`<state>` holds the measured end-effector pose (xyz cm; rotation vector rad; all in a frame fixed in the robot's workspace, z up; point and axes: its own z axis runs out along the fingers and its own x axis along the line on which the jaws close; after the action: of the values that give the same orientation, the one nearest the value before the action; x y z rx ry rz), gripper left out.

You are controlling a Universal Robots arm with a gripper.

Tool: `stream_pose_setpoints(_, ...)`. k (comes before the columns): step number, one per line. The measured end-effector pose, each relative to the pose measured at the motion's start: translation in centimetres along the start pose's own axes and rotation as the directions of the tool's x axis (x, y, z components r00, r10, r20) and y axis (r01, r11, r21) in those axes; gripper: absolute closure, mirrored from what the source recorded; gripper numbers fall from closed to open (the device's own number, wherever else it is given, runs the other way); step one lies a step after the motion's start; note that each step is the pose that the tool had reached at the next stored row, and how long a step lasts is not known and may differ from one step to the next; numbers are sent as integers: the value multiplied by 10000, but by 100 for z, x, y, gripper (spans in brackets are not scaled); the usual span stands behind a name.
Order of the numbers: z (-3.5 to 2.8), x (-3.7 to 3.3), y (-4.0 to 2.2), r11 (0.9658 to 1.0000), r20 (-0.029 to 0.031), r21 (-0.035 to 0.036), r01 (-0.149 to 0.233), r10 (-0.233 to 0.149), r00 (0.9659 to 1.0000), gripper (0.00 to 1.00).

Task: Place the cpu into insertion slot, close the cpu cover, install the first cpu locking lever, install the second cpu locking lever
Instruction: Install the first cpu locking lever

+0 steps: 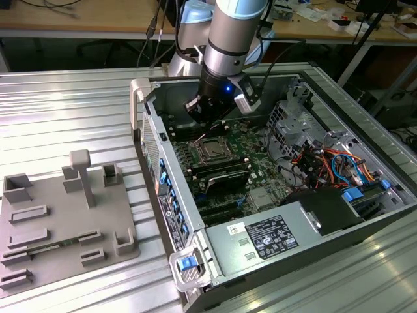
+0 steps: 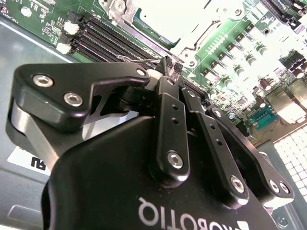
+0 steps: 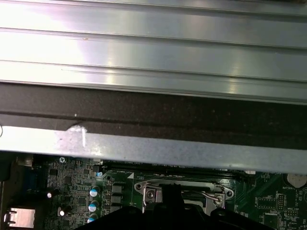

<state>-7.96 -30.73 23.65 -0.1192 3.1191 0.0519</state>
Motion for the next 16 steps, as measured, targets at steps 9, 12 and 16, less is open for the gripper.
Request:
stream_pose_setpoints(9,0,-5,0,10000,-1,-1,39,-39,10000,89)
stream_pose_setpoints(12,1,-20,-1,9999,-3,-3,101,-101,9999,89)
stream_pose_setpoints(16,6,-22,-1,9999,-4,-3,122,-122,9999,89)
